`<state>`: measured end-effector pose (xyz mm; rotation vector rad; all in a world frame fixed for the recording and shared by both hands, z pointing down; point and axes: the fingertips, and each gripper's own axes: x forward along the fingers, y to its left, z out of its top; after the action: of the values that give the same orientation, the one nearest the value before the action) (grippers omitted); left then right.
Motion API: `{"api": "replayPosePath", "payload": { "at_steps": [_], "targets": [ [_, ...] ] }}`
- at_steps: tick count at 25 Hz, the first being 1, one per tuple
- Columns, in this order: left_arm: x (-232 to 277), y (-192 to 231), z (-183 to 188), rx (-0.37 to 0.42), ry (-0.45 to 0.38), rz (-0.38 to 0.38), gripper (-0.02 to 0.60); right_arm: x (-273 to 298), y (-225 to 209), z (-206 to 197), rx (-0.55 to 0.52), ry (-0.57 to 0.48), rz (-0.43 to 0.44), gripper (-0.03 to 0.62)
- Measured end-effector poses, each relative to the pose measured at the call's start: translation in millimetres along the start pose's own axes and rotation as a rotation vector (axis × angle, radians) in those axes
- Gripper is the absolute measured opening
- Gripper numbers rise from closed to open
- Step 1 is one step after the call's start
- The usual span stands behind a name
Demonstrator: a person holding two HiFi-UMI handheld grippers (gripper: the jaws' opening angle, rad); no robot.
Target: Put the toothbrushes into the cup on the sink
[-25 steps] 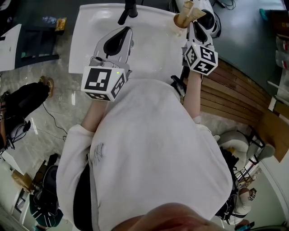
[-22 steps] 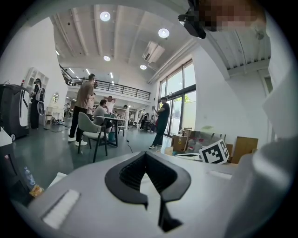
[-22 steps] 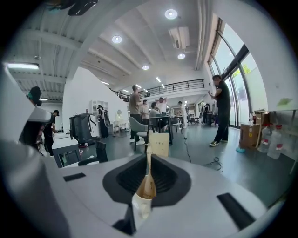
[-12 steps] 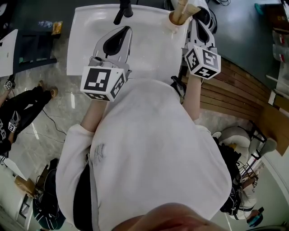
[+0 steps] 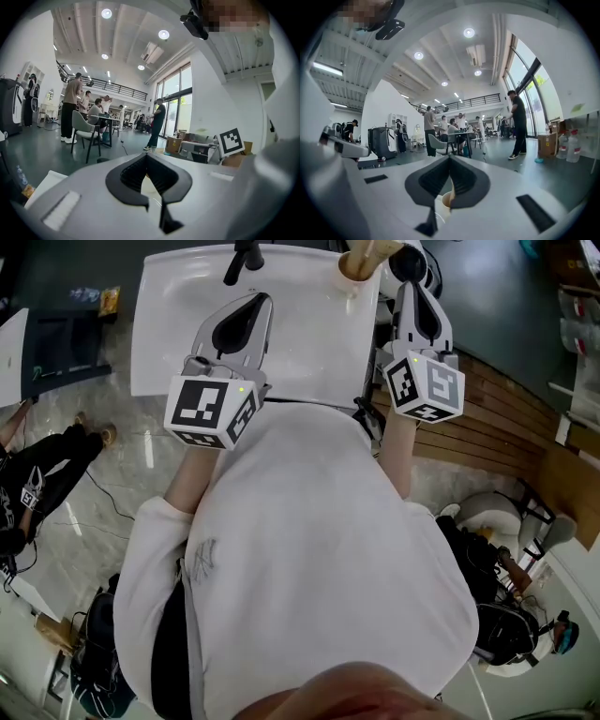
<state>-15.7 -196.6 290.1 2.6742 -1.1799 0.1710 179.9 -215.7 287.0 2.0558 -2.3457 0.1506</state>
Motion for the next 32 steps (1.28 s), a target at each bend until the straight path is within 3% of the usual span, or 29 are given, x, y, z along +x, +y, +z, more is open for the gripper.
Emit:
{"api": "replayPosePath", "payload": {
  "at_steps": [12, 21, 32],
  "targets": [
    [-14, -20, -2, -0.016, -0.009, 0.004, -0.015, -51, 0, 24, 0.043, -0.028, 0.017, 0.011],
    [-26, -10, -6, -0.044, -0.057, 0.035, -0.015, -83, 7, 41, 0.03, -0.04, 0.026, 0.011],
    [-39, -3, -5, -0.057, -0.092, 0.017, -0.015, -115, 16, 12, 0.026, 0.045, -0.027, 0.011]
  ]
}}
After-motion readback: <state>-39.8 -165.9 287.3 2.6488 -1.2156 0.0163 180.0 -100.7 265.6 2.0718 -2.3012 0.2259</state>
